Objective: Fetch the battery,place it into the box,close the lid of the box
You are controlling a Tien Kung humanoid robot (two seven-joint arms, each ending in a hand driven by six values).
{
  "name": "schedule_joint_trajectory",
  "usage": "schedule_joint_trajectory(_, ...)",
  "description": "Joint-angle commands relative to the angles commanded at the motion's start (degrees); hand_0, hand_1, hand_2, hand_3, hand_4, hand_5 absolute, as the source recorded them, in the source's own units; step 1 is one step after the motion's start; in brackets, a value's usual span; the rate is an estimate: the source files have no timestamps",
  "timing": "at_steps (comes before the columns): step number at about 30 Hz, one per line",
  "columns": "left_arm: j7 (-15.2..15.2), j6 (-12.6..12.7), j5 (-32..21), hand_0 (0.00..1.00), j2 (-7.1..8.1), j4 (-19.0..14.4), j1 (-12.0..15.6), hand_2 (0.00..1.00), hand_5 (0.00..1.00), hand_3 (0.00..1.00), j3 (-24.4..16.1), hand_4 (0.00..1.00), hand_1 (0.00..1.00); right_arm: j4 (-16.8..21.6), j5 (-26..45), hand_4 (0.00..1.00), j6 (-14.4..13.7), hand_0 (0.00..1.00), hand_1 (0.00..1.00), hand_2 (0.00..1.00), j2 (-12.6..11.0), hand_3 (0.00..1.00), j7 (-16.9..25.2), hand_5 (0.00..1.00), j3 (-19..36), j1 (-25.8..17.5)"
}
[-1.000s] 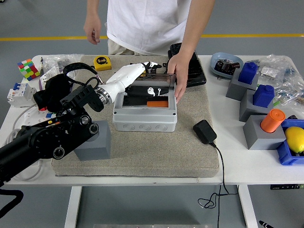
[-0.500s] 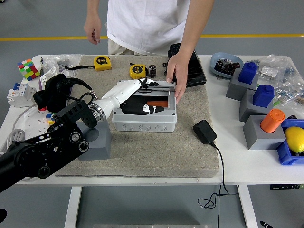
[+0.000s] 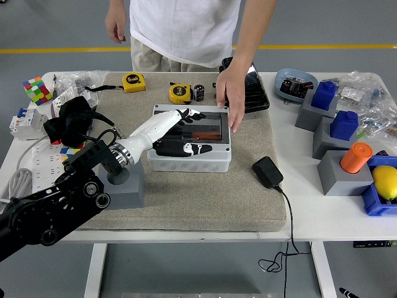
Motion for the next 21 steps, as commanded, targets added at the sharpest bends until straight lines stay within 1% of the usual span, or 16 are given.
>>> schedule_joint_trajectory(2,-0.5,0.2,0.0,0.684,-0.08,-0.3,0.9,0.818,0.698,0.808,-1.4,0.998,0.783,0.0,0.0,0.957,0.0,0.651,0.671,0.688,0.0,0.581,0.0,0.543,0.0,0.0)
schedule_joint_trajectory(4,-1.3,0.5,0.2,0.684,-0.22,-0.8,2.1,0.818,0.698,0.808,-3.3,0.998,0.783,-0.1,0.0,0.957,0.1,0.651,0.671,0.688,0.0,0.581,0.0,0.543,0.1,0.0)
schedule_joint_trajectory(10,-2.3,0.9,0.3,0.688,-0.78,-1.5,5.0,0.816,0.693,0.801,-8.3,0.998,0.782,-0.1,0.1,0.957,0.1,0.651,0.671,0.688,-0.1,0.580,0.0,0.543,0.0,0.2)
schedule_joint_trajectory(14,-3.3,1.3,0.3,0.685,-1.12,-1.2,5.2,0.815,0.691,0.799,-11.0,0.998,0.782,0.1,0.9,0.957,0.3,0.651,0.671,0.688,-0.1,0.581,-0.1,0.543,-1.3,2.1)
schedule_joint_trajectory(16,-3.6,1.6,0.8,0.685,-1.09,-1.2,5.8,0.815,0.691,0.799,-12.0,0.998,0.782,0.4,0.8,0.957,0.3,0.651,0.671,0.688,-0.5,0.581,-0.1,0.543,-1.8,2.4)
schedule_joint_trajectory(19,-3.6,1.6,1.4,0.685,-0.96,-1.2,7.4,0.815,0.691,0.799,-13.7,0.998,0.782,0.1,0.5,0.957,0.1,0.651,0.671,0.688,-1.0,0.581,-0.4,0.543,-1.2,1.9)
schedule_joint_trajectory(21,-3.0,1.3,1.8,0.688,-0.97,-1.3,8.7,0.815,0.691,0.798,-14.6,0.998,0.783,0.0,0.1,0.957,0.1,0.651,0.672,0.688,-1.1,0.580,-0.5,0.543,-0.5,1.1)
